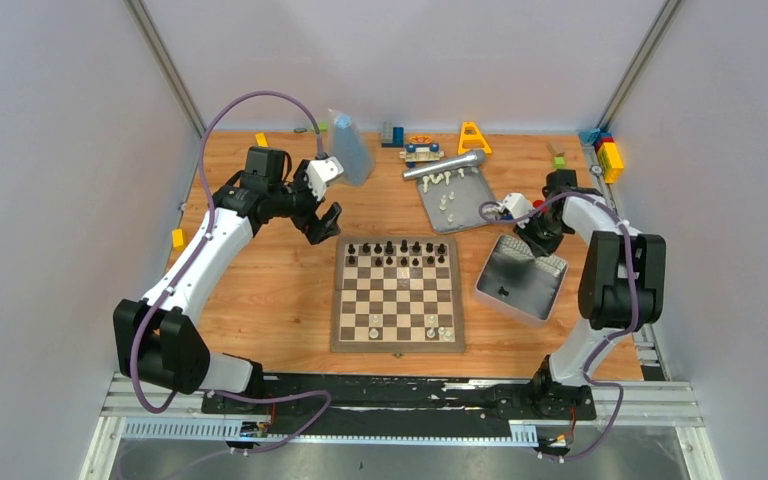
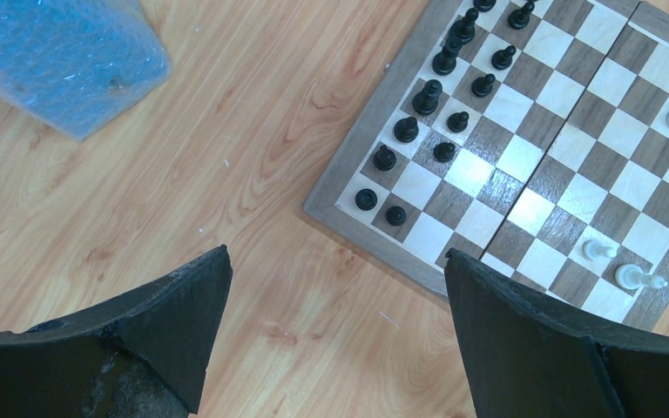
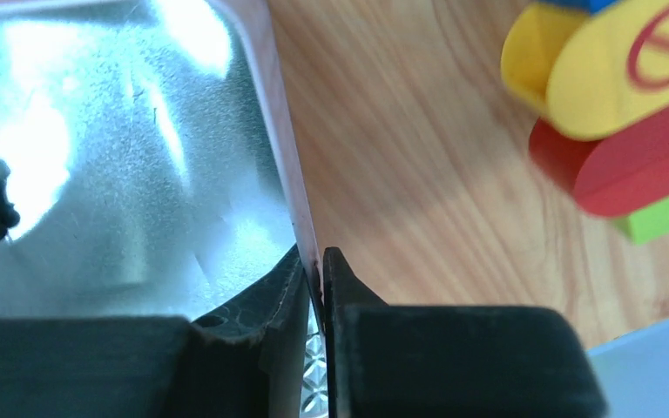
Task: Set up the chess pieces on the board
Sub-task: Adjust the storage box at the center of the board.
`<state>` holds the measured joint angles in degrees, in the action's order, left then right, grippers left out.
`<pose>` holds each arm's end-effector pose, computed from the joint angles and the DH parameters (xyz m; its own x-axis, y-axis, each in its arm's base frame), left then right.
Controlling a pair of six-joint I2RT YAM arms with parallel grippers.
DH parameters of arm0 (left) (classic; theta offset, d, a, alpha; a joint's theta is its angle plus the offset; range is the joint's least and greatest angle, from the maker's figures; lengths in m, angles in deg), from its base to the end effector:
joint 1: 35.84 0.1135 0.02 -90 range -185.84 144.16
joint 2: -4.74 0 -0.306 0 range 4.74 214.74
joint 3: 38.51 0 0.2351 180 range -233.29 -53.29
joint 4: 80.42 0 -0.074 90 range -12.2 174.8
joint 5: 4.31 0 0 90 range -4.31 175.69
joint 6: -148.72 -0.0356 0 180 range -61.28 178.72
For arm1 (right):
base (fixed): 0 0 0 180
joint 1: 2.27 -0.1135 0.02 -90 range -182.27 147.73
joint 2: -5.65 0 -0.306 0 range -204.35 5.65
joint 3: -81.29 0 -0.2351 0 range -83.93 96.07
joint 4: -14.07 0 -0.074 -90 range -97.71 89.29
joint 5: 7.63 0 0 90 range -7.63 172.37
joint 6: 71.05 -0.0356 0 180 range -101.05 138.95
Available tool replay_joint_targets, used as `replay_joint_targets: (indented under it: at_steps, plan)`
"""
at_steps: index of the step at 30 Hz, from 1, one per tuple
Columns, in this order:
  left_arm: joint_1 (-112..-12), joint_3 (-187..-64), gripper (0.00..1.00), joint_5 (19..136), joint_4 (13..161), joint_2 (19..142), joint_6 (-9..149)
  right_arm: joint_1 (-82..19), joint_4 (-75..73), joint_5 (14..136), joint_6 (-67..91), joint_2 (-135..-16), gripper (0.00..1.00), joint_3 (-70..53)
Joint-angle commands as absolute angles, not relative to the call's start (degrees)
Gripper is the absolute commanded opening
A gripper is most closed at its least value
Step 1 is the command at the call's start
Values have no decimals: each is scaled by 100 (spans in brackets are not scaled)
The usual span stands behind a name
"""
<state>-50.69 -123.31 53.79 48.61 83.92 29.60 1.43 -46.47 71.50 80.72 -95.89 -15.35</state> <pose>0.2559 -0.0873 0.3629 -0.3202 0.5123 -0.7969 0.8383 0.5450 0.0136 0.3256 -0.0143 0.2331 -0.4863 -0.8356 -0.2555 -0.8497 0.5204 -0.0849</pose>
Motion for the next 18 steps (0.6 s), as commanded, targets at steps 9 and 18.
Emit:
replay_joint_targets:
  at_steps: [9, 18]
  plan:
    - [-5048, -12193, 100, 5144, 5052, 8286, 2915, 926, -4695, 7469, 6612, -8812, 0, -2246]
    - [-5051, -12174, 100, 5125, 5151, 8398, 2987, 1231, -4626, 7565, 4627, -8438, 0, -2785]
